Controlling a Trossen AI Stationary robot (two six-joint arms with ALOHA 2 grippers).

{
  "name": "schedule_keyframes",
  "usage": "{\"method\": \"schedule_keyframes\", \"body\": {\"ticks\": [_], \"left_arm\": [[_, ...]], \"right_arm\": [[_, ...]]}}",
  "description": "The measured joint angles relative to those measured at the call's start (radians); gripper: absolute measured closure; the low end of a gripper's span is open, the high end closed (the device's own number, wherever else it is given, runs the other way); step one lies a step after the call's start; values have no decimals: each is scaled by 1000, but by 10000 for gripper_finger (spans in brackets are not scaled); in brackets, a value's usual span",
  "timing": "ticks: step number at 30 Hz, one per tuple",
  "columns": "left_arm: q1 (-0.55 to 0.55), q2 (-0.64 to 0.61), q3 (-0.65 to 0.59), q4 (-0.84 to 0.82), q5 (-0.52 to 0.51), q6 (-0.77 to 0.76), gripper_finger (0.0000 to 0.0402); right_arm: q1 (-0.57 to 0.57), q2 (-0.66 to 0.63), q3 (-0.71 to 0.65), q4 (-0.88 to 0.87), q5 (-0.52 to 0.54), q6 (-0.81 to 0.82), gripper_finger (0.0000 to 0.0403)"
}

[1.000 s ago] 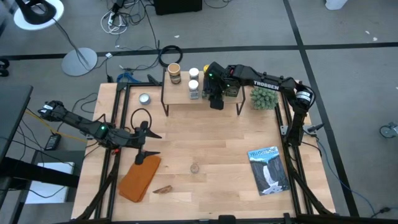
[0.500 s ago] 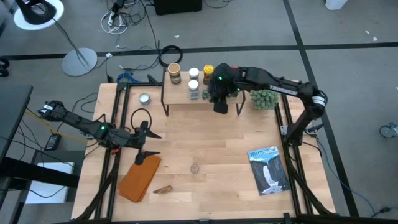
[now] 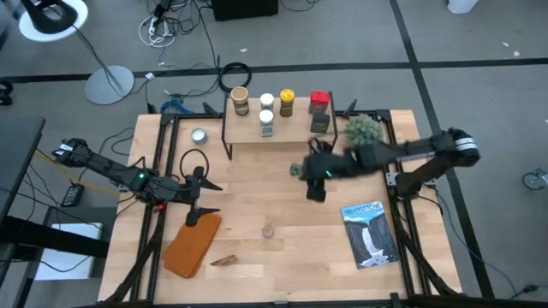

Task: Shelf spices
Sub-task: Put the green seasoning bottle on the shelf

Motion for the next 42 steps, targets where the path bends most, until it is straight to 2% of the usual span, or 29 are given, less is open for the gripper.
{"method": "schedule_keyframes", "body": {"ticks": [2,5,8,11,14,18,25,27,35,38,42], "left_arm": [[0,0,0,0,0,0,66],[0,0,0,0,0,0,66],[0,0,0,-1,0,0,66],[0,0,0,0,0,0,66],[0,0,0,0,0,0,66],[0,0,0,3,0,0,66],[0,0,0,3,0,0,66],[0,0,0,6,0,0,66],[0,0,0,7,0,0,66],[0,0,0,7,0,0,66],[0,0,0,7,0,0,66]], "right_arm": [[67,-59,-203,319,78,42,209],[133,-61,-495,944,152,20,209],[159,53,-692,1487,225,-20,209],[157,216,-760,1804,281,-50,209],[144,378,-740,1892,279,-69,209],[126,552,-646,1951,264,-89,209],[90,741,-475,2028,236,-130,177],[86,761,-456,2026,205,-114,178],[101,745,-455,2023,203,-136,187],[117,704,-468,2024,222,-171,185],[150,651,-497,2009,296,-177,185]]}}
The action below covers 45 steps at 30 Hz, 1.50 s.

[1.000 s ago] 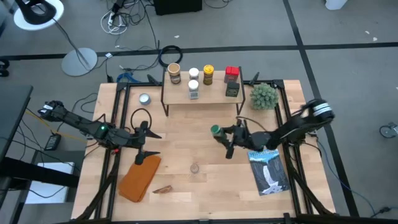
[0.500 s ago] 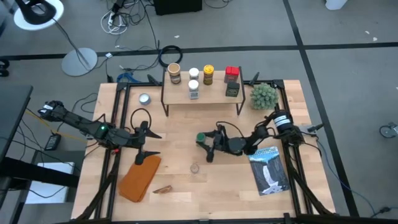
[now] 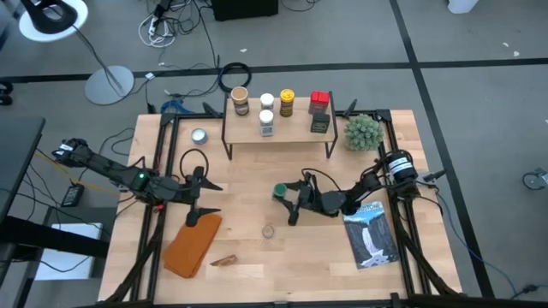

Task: Shelf spices
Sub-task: Put the green seasoning bottle on the shelf

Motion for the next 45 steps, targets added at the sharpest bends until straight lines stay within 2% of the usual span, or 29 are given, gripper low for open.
{"method": "schedule_keyframes", "body": {"ticks": [3,10,16,35,40,45], "left_arm": [[0,0,0,0,0,0,66],[0,0,0,0,0,0,66],[0,0,0,1,0,0,66],[0,0,0,1,0,0,66],[0,0,0,1,0,0,66],[0,0,0,1,0,0,66]], "right_arm": [[11,-9,-19,-72,30,5,189],[7,-13,-21,-188,23,149,184],[11,-11,-21,-156,21,83,182],[51,-11,-21,-149,21,30,182],[51,-11,-21,-162,21,42,160],[51,-11,-21,-176,24,78,112]]}}
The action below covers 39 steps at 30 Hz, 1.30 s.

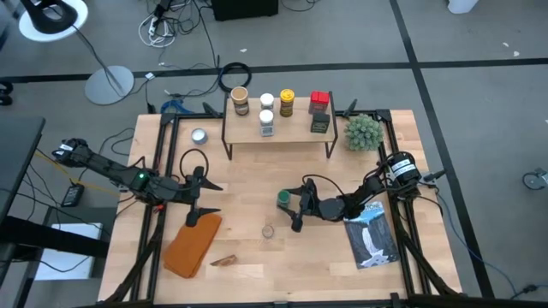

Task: Shelf spices
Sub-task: Put the green seasoning bottle on the shelf

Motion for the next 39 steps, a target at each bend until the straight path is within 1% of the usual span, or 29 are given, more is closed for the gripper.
{"method": "schedule_keyframes", "body": {"ticks": [4,8,12,15,17,21,26,29,33,36,39], "left_arm": [[0,0,0,0,0,0,66],[0,0,0,0,0,0,66],[0,0,0,0,0,0,66],[0,0,0,0,0,0,66],[0,0,0,0,0,0,66],[0,0,0,0,0,0,66],[0,0,0,0,0,0,66],[0,0,0,0,0,0,66],[0,0,0,0,0,0,66],[0,0,0,-1,0,0,66],[0,0,0,0,0,0,66]], "right_arm": [[6,0,0,9,66,-23,72],[38,-12,0,33,154,-99,45],[96,-62,0,35,277,-196,33],[153,-103,0,36,365,-207,30],[192,-127,0,37,391,-205,30],[271,-162,0,37,392,-101,30],[339,-164,0,18,387,120,29],[356,-163,15,-90,335,260,29],[335,-163,82,-299,236,375,29],[294,-163,146,-475,180,427,30],[259,-163,188,-582,142,433,29]]}}
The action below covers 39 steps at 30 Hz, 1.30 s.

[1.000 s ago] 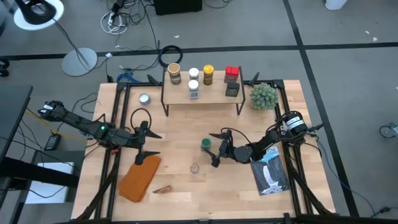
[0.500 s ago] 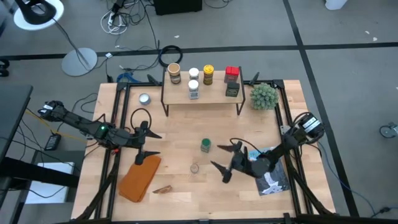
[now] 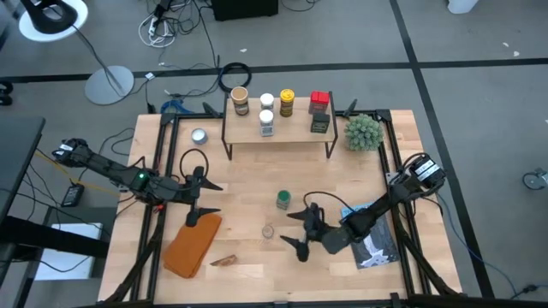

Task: Shelf spices
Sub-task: Put the green seasoning bottle on the shelf

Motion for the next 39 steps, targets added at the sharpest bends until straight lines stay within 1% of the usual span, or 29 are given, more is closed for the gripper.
{"method": "schedule_keyframes", "body": {"ticks": [5,9,11,14,16,20,23,26,28,32,35,39], "left_arm": [[0,0,0,0,0,0,66],[0,0,0,0,0,0,66],[0,0,0,0,0,0,66],[0,0,0,0,0,0,66],[0,0,0,0,0,0,66],[0,0,0,0,0,0,66],[0,0,0,0,0,0,66],[0,0,0,0,0,0,66],[0,0,0,0,0,0,66],[0,0,0,0,0,0,66],[0,0,0,0,0,0,66],[0,0,0,0,0,0,66]], "right_arm": [[-43,0,8,-38,-31,4,29],[-85,0,8,-85,-124,51,29],[-103,0,8,-105,-150,52,29],[-123,0,8,-131,-139,38,29],[-132,0,8,-178,-127,41,28],[-144,0,7,-317,-89,134,28],[-140,0,7,-369,-25,204,28],[-123,0,7,-368,30,220,28],[-115,0,7,-365,30,236,27],[-92,0,7,-363,-4,280,28],[-76,0,7,-351,-5,286,27],[-56,0,7,-344,-10,343,25]]}}
